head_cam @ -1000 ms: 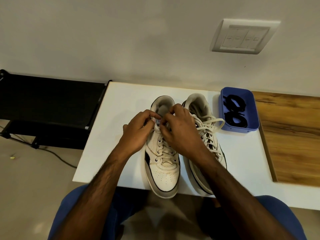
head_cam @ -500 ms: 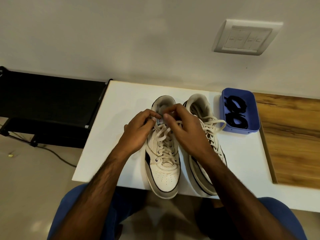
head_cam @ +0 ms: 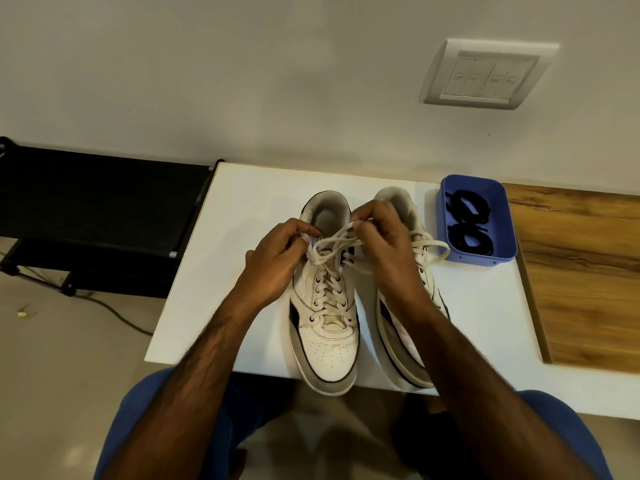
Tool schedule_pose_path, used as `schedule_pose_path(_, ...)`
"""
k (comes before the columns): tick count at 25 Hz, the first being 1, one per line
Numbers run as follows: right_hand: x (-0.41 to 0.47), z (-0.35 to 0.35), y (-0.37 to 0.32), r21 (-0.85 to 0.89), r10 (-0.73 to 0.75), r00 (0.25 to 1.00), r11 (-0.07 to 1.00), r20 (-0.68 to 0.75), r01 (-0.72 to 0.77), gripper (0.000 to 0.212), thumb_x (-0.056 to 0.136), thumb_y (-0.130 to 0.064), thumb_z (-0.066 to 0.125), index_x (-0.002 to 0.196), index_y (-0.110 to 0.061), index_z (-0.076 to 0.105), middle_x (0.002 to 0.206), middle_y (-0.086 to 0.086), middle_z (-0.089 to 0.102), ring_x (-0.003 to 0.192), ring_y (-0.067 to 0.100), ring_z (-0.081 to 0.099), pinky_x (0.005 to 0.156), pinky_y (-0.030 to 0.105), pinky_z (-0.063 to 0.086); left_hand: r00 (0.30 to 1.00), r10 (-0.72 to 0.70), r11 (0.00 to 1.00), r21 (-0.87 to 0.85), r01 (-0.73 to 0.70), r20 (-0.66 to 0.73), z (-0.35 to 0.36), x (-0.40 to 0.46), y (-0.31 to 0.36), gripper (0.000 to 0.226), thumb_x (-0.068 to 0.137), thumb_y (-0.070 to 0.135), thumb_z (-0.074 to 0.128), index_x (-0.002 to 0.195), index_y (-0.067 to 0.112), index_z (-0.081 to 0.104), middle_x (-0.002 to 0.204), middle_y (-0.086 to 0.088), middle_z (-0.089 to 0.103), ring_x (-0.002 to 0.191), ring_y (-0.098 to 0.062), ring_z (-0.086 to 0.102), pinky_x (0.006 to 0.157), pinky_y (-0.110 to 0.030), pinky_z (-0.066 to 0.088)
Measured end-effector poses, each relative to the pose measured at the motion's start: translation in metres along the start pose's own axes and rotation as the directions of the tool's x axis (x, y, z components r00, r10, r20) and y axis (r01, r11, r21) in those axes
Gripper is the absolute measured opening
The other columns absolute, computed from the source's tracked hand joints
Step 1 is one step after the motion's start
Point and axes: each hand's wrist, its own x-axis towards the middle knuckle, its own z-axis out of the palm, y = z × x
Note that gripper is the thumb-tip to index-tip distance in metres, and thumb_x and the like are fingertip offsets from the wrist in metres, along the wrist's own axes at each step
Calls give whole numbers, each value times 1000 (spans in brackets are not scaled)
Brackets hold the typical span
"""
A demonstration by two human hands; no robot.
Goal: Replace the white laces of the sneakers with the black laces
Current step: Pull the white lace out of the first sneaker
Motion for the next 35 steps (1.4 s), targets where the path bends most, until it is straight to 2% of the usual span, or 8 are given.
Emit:
schedule_pose_path(4, 9, -34, -24, 531, 84, 995, 842, 45, -95, 23, 95, -4, 32, 76, -8, 45, 64, 6, 50, 60, 21, 48, 58, 30, 44, 999, 40, 997, 73, -38, -15, 2, 1, -3, 27, 93, 48, 38, 104, 44, 62, 105, 18, 59, 104, -5, 57, 105, -54, 37)
schedule_pose_path(9, 2, -60, -30, 23, 9, 890, 999, 455, -22, 27, 86, -9, 36, 66, -6, 54, 61, 2, 54, 58, 21, 48, 58, 29, 41, 954, 299, 857, 448, -253, -33, 3, -5, 6, 25, 89, 49, 51, 106, 38, 66, 108, 13, 39, 112, -8, 39, 90, -34, 20)
schedule_pose_path(13, -2, -55, -28, -546, -2, 933, 810, 360, 213, 28, 102, -25, 56, 82, -14, 72, 74, -7, 69, 69, 7, 65, 66, 27, 52, 931, 366, 773, 552, -311, 13, 8, -8, 8, 25, 82, 42, 58, 103, 33, 67, 117, 8, 41, 116, -14, 38, 86, -30, 15)
schedule_pose_path(16, -1, -33, -6, -651, -196, 914, 650, 354, 392, 22, 95, -11, 63, 116, -15, 71, 96, 0, 64, 86, 15, 59, 73, 35, 52, 923, 381, 769, 569, -291, -43, 13, -8, 10, 23, 84, 41, 57, 99, 28, 67, 118, 5, 48, 115, -15, 42, 85, -28, 14)
schedule_pose_path(19, 3, -22, 11, -765, -252, 867, 408, 430, 498, 32, 87, -10, 72, 118, -20, 72, 102, 7, 60, 94, 28, 55, 74, 43, 46, 940, 335, 842, 466, -271, -59, 18, -6, 8, 13, 84, 34, 61, 93, 26, 63, 113, 9, 47, 108, -13, 51, 89, -34, 26)
schedule_pose_path(25, 17, -41, 13, -680, -210, 860, 538, 464, 498, 26, 88, -6, 71, 108, -23, 74, 98, 0, 65, 93, 21, 59, 77, 48, 49, 971, 191, 980, -21, -196, -147, 12, -5, 12, 11, 83, 20, 52, 87, 13, 59, 102, 3, 58, 90, -5, 58, 75, -24, 46)
schedule_pose_path(31, 13, -40, 11, -741, -203, 905, 523, 373, 422, 24, 91, -13, 69, 108, -28, 75, 100, -7, 69, 102, 19, 57, 82, 33, 19, 945, 327, 884, 350, -309, 8, 15, -5, 5, 29, 91, 47, 57, 104, 25, 68, 109, 12, 54, 98, -9, 58, 89, -38, 46)
schedule_pose_path(35, 11, -39, 7, -757, -197, 910, 506, 364, 412, 25, 91, -15, 69, 108, -33, 74, 101, -11, 68, 105, 18, 54, 78, 28, 10, 946, 321, 931, 199, -306, -47, 17, -2, 5, 19, 90, 35, 63, 90, 19, 72, 100, 9, 61, 92, -8, 60, 83, -39, 51)
